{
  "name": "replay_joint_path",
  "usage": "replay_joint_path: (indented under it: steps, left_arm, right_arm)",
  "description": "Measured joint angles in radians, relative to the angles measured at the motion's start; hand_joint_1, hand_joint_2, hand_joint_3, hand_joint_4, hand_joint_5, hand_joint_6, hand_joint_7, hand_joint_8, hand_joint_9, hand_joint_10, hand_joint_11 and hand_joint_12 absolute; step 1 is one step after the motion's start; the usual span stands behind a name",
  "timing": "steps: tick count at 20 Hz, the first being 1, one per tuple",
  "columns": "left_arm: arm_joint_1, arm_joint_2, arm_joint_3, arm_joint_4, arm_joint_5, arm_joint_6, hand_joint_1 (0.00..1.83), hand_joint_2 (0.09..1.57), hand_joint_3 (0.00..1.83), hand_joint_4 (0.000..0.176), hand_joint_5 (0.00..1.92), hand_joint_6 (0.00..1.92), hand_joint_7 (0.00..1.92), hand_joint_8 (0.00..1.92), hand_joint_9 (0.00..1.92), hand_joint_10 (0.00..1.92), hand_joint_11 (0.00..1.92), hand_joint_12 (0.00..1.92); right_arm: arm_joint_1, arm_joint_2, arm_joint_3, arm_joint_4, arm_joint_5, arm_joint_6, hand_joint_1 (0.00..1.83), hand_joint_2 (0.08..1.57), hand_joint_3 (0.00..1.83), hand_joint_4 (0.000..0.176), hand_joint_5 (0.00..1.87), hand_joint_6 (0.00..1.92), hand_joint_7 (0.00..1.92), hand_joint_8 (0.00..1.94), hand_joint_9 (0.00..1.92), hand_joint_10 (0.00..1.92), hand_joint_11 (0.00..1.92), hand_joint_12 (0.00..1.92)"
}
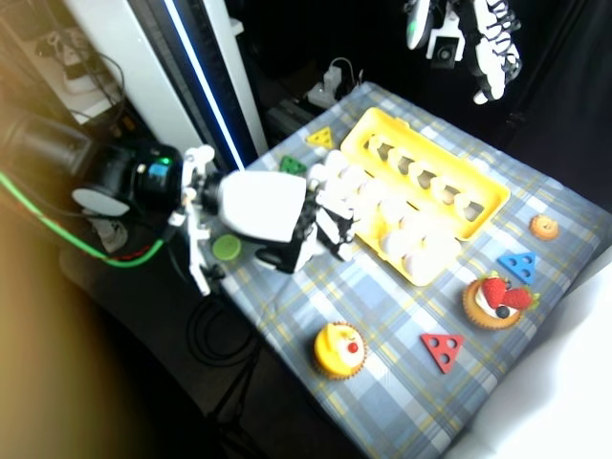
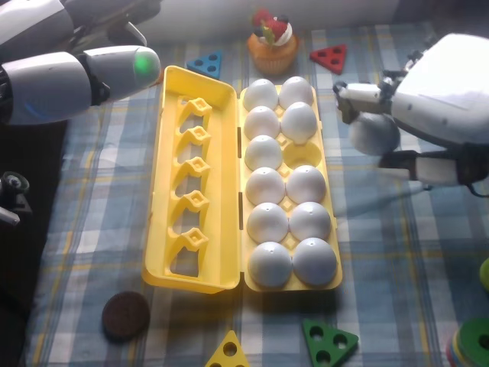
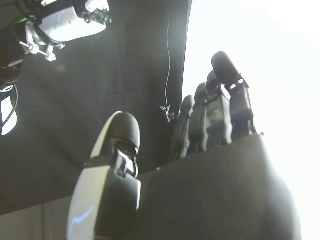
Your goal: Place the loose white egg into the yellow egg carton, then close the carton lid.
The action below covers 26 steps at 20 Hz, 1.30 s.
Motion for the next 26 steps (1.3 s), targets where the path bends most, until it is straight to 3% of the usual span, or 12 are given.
replay_joint_path:
  steps: [1,4,6,10,11,13,15,17,22,24,25,26]
  left_arm:
    - [0.002,0.000,0.002,-0.001,0.000,0.000,0.40,1.39,0.00,0.007,0.12,0.01,0.12,0.00,0.15,0.01,0.00,1.18]
    - [0.008,0.000,0.002,-0.008,0.003,0.000,0.44,1.38,0.00,0.000,0.14,0.01,0.12,0.00,0.16,0.01,0.00,1.12]
    - [0.011,0.000,0.004,-0.008,0.003,0.000,0.45,1.38,0.00,0.003,0.14,0.00,0.12,0.00,0.17,0.01,0.00,1.03]
    - [0.011,-0.001,0.006,-0.010,0.007,0.000,0.42,1.39,0.00,0.012,0.13,0.00,0.11,0.00,0.16,0.01,0.00,0.95]
    - [0.011,-0.001,0.006,-0.010,0.007,0.000,0.43,1.39,0.00,0.005,0.15,0.01,0.12,0.00,0.17,0.02,0.00,1.01]
    - [0.011,-0.001,0.006,-0.011,0.006,0.000,0.41,1.40,0.00,0.019,0.13,0.00,0.11,0.00,0.17,0.02,0.00,1.16]
    - [0.011,-0.001,0.006,-0.010,0.006,0.000,0.42,1.40,0.00,0.044,0.11,0.00,0.08,0.00,0.15,0.00,0.00,1.06]
    - [0.011,-0.001,0.006,-0.010,0.006,0.000,0.42,1.40,0.00,0.053,0.09,0.00,0.07,0.00,0.11,0.01,0.00,0.89]
    - [0.024,0.002,0.001,-0.026,-0.006,-0.002,0.47,1.40,0.00,0.027,0.10,0.00,0.11,0.00,0.14,0.01,0.00,0.97]
    - [0.044,0.013,-0.003,-0.023,-0.022,-0.036,0.47,1.41,0.01,0.012,0.08,0.00,0.12,0.01,0.16,0.02,0.00,0.98]
    - [0.057,0.015,-0.003,-0.024,-0.035,-0.060,0.48,1.42,0.01,0.005,0.08,0.00,0.13,0.01,0.17,0.02,0.00,0.98]
    - [0.069,0.015,0.004,-0.024,-0.051,-0.104,0.55,1.40,0.00,0.000,0.12,0.01,0.19,0.02,0.25,0.06,0.00,1.19]
  right_arm:
    - [0.014,-0.010,0.002,0.000,-0.001,0.006,1.12,0.95,0.90,0.000,0.57,1.75,0.80,1.94,1.15,1.92,1.26,1.92]
    - [0.066,-0.056,0.012,-0.057,-0.023,0.003,1.17,1.01,0.73,0.000,0.55,1.65,0.70,1.90,0.93,1.91,1.03,1.92]
    - [0.088,-0.086,0.023,-0.082,-0.025,0.003,1.26,1.26,0.22,0.000,0.51,1.52,0.56,1.79,0.62,1.92,0.65,1.92]
    - [0.110,-0.140,0.051,-0.096,-0.085,0.005,1.15,1.33,0.01,0.000,0.55,1.55,0.63,1.63,0.68,1.78,0.71,1.92]
    - [0.111,-0.140,0.052,-0.097,-0.090,0.005,1.25,1.30,0.00,0.000,0.36,0.88,0.64,1.56,0.64,1.76,0.70,1.92]
    - [0.111,-0.140,0.055,-0.099,-0.096,0.005,1.10,1.22,0.00,0.000,0.11,0.20,0.19,0.32,0.10,0.71,0.03,1.49]
    - [0.111,-0.140,0.061,-0.097,-0.105,0.005,1.06,1.20,0.00,0.000,0.03,0.03,0.01,0.01,0.01,0.05,0.00,0.74]
    - [0.112,-0.140,0.057,-0.095,-0.105,0.004,1.08,1.24,0.01,0.000,0.00,0.00,0.00,0.00,0.00,0.00,0.00,0.07]
    - [0.111,-0.048,-0.014,-0.092,-0.083,0.005,1.01,1.38,0.04,0.000,0.00,0.00,0.00,0.00,0.00,0.00,0.00,0.00]
    - [0.109,0.024,-0.056,-0.092,-0.039,0.004,0.51,1.40,0.05,0.000,0.00,0.00,0.00,0.00,0.00,0.00,0.00,0.00]
    - [0.095,0.055,-0.075,-0.091,-0.005,0.002,0.22,1.35,0.00,0.073,0.00,0.00,0.00,0.00,0.00,0.00,0.00,0.39]
    - [0.069,0.092,-0.098,-0.088,0.029,0.002,0.14,1.22,0.00,0.130,0.00,0.00,0.00,0.00,0.00,0.00,0.00,0.08]
